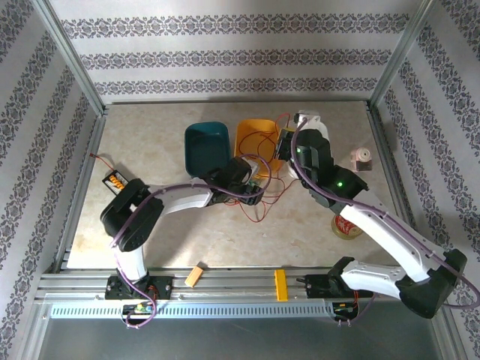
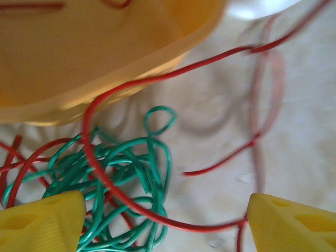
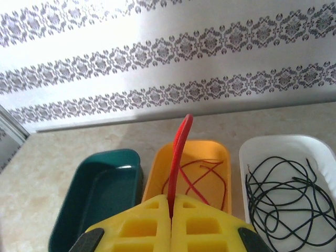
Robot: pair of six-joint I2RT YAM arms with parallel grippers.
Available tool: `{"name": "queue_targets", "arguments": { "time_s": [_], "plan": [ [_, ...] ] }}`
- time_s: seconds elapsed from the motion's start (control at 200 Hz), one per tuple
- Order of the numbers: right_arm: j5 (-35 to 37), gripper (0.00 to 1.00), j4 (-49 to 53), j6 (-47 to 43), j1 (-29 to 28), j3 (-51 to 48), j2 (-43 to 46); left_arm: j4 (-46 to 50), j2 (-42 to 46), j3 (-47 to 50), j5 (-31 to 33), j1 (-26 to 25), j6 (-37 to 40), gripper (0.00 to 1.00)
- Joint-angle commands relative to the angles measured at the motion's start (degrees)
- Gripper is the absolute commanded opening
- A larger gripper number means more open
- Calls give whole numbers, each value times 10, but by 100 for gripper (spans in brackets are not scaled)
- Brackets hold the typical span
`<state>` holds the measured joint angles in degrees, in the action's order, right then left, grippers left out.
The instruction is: Untangle the cables
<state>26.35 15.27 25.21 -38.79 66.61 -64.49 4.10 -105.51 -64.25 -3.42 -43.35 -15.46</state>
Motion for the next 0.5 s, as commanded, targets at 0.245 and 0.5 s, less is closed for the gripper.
{"name": "queue_targets", "arguments": {
  "time_s": [0.245,0.5],
  "plan": [
    [-32,6,3,55,66,28,72,66,-63,-22,92,1,-26,11],
    [-11,6,9,21,93,42,107,84,-51,-3,99,1,-11,0]
  ]
}}
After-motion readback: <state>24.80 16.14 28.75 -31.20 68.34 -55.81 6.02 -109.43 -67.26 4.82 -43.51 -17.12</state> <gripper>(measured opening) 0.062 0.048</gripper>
